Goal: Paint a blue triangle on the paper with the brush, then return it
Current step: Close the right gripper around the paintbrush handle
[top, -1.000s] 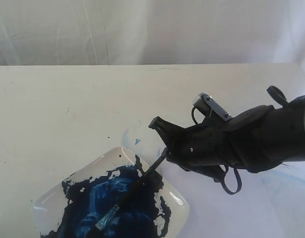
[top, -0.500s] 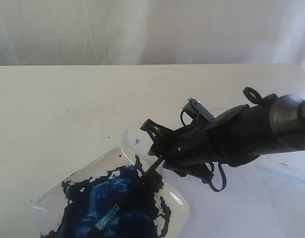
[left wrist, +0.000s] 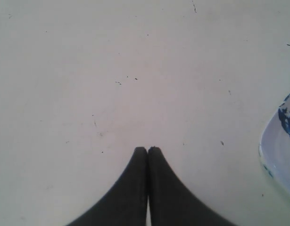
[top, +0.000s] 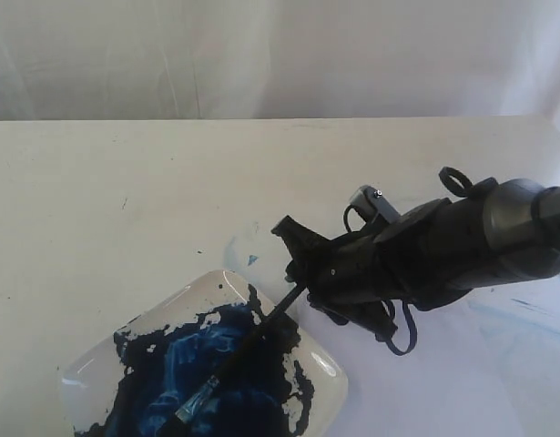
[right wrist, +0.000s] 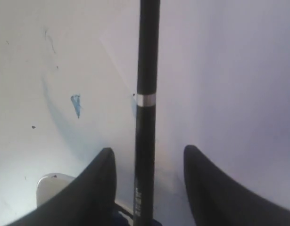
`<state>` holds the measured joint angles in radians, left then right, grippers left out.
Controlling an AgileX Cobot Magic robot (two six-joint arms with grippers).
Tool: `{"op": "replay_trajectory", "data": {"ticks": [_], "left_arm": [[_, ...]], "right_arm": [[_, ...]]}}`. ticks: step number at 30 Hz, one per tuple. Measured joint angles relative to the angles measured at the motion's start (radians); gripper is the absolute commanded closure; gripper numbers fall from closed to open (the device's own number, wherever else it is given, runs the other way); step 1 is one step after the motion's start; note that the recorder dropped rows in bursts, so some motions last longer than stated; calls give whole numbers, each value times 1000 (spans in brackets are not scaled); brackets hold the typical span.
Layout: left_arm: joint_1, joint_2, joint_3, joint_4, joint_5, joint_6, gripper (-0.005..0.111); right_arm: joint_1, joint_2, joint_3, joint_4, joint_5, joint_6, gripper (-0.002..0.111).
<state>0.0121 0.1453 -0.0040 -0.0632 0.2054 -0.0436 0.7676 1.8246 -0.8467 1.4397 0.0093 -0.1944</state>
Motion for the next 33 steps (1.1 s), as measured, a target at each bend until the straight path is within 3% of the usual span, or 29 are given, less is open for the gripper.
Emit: {"op": "replay_trajectory", "data": {"ticks": [21,28,33], "left_arm": [[0,0,0,0,0,0,107],[0,0,0,0,0,0,107],[0,0,0,0,0,0,107]], "right_arm": [[0,52,-38,2,30,65,65],[0,52,-38,2,26,82,75],[0,52,-38,2,24,86,76]]}}
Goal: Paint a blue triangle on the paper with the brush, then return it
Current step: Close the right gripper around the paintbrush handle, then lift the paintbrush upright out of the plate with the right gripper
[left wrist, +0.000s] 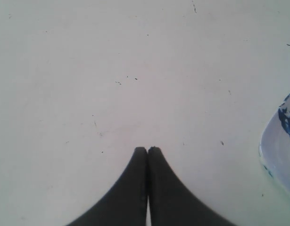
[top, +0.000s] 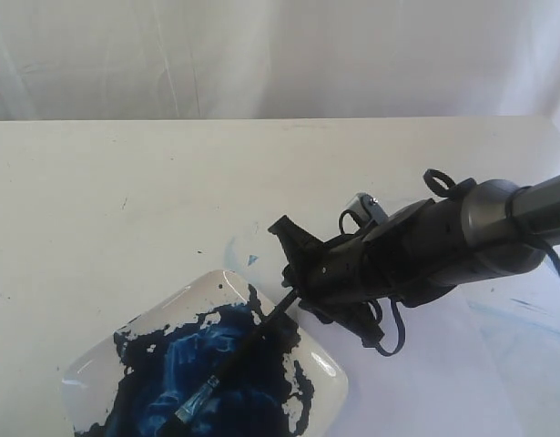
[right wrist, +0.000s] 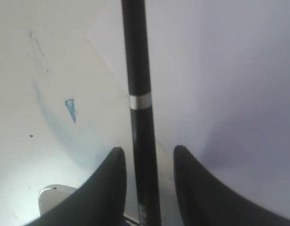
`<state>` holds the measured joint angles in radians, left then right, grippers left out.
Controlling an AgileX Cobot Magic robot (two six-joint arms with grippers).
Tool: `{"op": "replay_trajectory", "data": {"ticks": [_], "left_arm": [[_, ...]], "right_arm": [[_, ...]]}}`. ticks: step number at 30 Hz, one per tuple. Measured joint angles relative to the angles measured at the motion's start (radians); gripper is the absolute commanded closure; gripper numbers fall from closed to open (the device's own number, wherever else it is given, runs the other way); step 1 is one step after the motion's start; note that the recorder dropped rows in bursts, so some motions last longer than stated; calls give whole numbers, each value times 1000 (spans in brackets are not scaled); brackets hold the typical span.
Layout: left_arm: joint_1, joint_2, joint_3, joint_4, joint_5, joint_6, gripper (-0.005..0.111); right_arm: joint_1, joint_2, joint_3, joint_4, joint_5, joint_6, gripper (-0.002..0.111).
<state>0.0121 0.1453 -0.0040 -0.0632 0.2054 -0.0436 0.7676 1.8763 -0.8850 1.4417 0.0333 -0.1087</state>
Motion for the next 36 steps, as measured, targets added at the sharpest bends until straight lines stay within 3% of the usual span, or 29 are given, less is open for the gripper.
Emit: {"op": "replay_trajectory", "data": {"ticks": [16,30,36], "left_arm": [[0,0,0,0,0,0,107],[0,0,0,0,0,0,107],[0,0,0,0,0,0,107]], "right_arm": [[0,0,0,0,-8,37,77],[0,0,0,0,-22,78,104],[0,0,0,0,-25,82,105]]}}
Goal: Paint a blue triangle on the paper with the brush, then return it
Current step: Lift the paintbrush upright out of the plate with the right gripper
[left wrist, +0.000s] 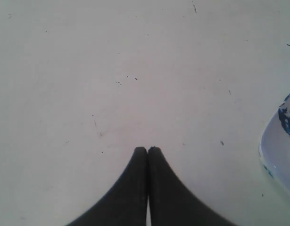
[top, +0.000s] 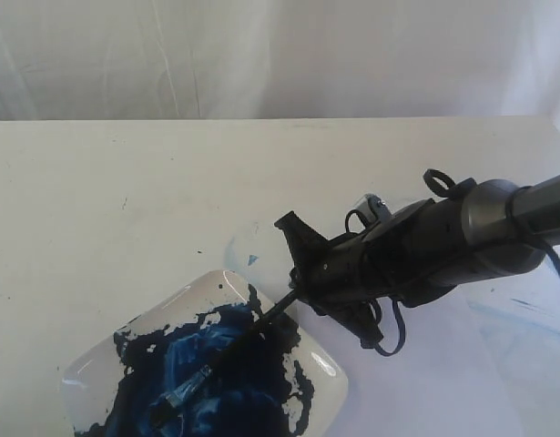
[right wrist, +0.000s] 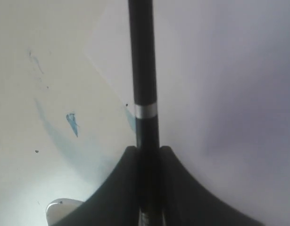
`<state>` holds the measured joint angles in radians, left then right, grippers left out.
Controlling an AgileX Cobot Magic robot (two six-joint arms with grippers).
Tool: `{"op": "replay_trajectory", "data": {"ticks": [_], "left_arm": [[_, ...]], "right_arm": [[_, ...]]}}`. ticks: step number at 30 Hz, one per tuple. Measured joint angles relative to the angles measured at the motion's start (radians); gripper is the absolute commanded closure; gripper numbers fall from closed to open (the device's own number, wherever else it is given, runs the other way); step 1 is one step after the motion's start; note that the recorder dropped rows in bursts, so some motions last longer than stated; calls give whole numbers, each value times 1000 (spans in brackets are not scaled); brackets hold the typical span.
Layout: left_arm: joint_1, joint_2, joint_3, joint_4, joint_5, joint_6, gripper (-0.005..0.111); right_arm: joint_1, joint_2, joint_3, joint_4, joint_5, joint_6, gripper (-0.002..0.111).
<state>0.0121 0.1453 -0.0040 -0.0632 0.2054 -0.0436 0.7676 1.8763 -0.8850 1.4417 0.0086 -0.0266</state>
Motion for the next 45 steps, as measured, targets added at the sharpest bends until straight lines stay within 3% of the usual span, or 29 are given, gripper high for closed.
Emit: {"op": "replay_trajectory", "data": {"ticks": [15,25,37,45], "left_arm": [[0,0,0,0,0,0,107],[0,0,0,0,0,0,107],[0,0,0,0,0,0,107],[0,0,0,0,0,0,107]], "right_arm": [[0,-109,0,0,18,-31,105],[0,-308,0,-7,-52,-207,105],[0,-413,0,-143,-38,-576,105],[0,-413,-43,-148,2,-638,108]]}}
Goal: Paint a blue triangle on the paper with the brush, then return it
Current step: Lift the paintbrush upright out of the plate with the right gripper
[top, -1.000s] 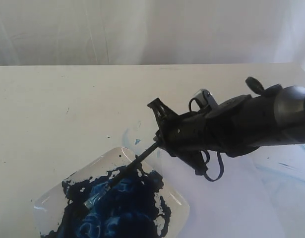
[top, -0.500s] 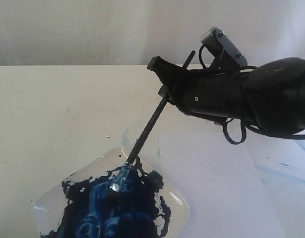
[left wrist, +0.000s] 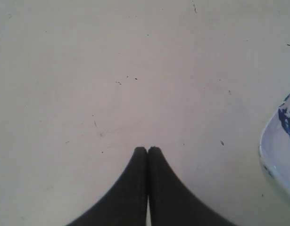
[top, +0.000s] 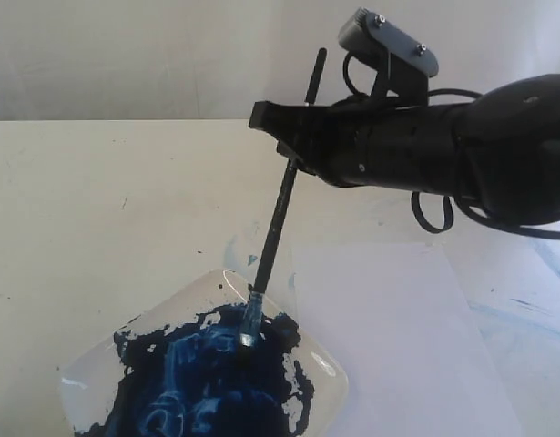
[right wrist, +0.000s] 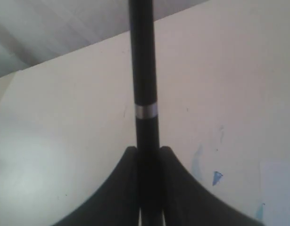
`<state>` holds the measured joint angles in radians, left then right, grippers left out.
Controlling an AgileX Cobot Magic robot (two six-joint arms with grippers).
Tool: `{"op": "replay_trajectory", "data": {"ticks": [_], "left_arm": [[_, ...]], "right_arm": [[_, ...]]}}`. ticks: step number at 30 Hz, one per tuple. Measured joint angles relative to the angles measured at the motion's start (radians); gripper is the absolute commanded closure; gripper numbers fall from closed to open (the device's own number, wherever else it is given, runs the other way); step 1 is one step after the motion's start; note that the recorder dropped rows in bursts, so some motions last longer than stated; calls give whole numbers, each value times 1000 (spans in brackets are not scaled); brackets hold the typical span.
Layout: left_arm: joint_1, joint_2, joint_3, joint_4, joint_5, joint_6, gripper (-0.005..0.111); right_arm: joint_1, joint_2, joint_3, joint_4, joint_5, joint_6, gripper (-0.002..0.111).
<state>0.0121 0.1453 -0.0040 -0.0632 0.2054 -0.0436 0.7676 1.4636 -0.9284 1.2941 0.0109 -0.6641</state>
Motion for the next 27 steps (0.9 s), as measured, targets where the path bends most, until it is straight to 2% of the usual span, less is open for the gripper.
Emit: {"op": "replay_trajectory", "data": {"ticks": [4,8,14,19,24,27], "left_arm": [[0,0,0,0,0,0,107],[0,0,0,0,0,0,107],[0,0,0,0,0,0,107],[0,0,0,0,0,0,107],[0,0,0,0,0,0,107],[0,0,0,0,0,0,107]], "right_arm": [[0,0,-43,-1,-3,-6,108],[37,-2,-52,-21,-90,-62,108],[131,-5,-52,-233,-220,-12,108],[168,-5,-52,-545,-302,279,108],[174,-5,-28,-994,-409,710,108],[174,-6,29,-1149,-503,888,108]]}}
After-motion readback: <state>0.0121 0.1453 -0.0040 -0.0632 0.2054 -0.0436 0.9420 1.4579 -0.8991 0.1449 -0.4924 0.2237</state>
